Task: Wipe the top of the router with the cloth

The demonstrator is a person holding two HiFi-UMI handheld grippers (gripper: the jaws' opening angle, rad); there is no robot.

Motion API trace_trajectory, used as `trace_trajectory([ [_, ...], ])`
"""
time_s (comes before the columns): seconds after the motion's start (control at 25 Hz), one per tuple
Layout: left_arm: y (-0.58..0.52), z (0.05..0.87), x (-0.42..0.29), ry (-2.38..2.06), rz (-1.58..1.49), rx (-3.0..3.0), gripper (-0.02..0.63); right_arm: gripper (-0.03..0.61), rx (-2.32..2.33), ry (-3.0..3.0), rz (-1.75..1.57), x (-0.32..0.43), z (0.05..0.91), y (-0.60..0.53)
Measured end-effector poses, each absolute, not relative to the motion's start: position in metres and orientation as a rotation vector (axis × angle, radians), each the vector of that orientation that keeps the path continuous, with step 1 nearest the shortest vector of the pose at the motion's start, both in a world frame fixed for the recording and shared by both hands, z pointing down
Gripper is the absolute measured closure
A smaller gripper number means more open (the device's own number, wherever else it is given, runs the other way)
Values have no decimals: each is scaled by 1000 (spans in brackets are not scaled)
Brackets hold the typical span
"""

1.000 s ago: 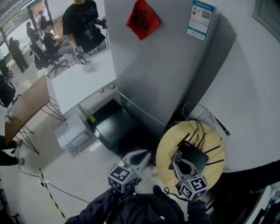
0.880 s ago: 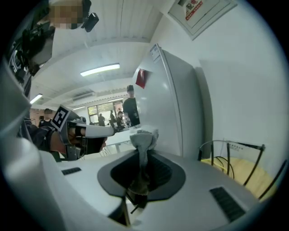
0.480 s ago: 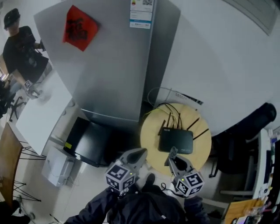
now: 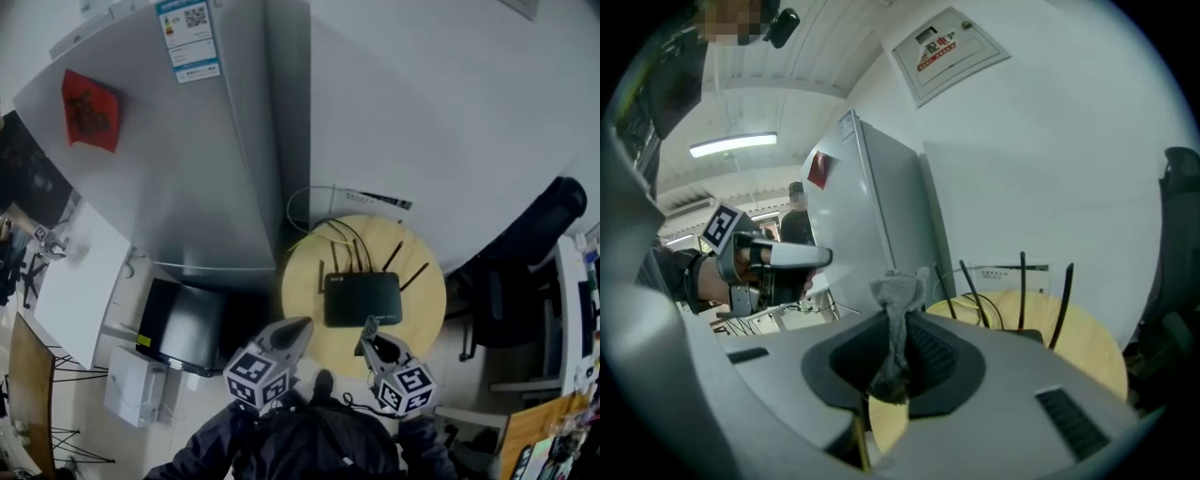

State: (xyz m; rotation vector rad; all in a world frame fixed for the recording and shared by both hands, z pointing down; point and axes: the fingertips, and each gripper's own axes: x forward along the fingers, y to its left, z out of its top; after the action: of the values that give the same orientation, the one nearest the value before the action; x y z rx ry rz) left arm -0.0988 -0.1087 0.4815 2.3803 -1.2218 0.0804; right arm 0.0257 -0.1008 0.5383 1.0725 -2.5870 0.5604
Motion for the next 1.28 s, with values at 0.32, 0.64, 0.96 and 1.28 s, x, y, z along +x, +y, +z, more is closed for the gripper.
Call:
trace_trajectory([
  [0.32, -140, 499, -72, -1218, 148, 2364, 612, 506, 1128, -2453, 565, 93, 624, -167],
  [0.64, -177, 540, -29, -1131, 199, 2342, 612, 506, 1112, -2252, 580, 187, 701, -227],
  [0.96, -220, 604, 16, -995, 352, 2348, 612, 506, 893, -2122, 558, 211, 762, -253],
  [1.28, -235, 633, 40, -916, 451, 2343, 612, 506, 579, -1995, 417, 205, 805, -258],
])
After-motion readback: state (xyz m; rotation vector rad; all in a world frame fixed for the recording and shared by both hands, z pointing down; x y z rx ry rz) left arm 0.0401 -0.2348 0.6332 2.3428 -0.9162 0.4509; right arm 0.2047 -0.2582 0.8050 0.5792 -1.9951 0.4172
